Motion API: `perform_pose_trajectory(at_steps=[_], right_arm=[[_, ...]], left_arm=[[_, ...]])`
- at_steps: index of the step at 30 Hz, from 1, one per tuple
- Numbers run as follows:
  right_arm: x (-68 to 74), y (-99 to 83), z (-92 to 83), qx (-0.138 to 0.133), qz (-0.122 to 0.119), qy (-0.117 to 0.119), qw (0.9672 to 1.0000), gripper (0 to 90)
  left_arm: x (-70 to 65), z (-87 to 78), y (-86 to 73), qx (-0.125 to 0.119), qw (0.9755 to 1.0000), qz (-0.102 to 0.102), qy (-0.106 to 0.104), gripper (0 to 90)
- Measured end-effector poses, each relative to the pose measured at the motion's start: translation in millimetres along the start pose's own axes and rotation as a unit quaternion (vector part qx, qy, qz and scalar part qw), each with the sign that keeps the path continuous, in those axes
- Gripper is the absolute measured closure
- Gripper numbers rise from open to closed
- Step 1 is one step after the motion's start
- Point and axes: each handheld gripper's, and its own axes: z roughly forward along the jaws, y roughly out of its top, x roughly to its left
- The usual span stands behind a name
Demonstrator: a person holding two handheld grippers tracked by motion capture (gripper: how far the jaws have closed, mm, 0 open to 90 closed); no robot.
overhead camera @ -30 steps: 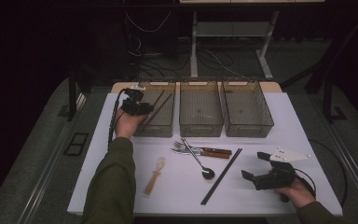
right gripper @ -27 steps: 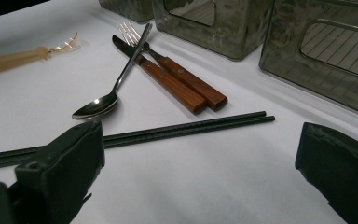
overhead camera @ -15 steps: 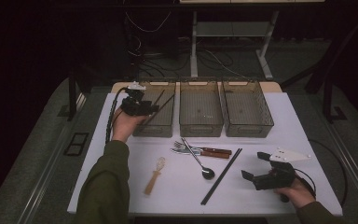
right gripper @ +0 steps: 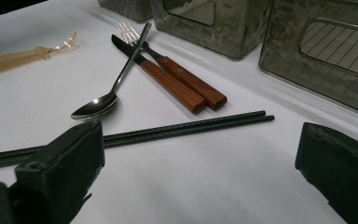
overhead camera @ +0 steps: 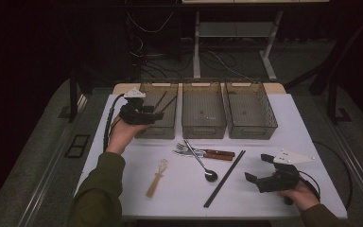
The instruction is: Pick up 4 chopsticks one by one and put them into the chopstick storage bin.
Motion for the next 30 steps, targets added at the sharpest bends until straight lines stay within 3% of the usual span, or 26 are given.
perform_pose_trajectory(at_steps=[13,30], right_arm=[[-1.0,0.5,1.6,0.0,0.003,0.004,1.0,1.4],[-1.9,0.9,1.9,-0.004,0.008,0.0,1.0,1.4]], left_arm=[[-33.1,-18.2,-21.4,-0.02,0.9993,0.02,-0.023,28.8],[-67.0,-43.0,-66.8,-0.053,0.9973,0.034,-0.036,14.7]])
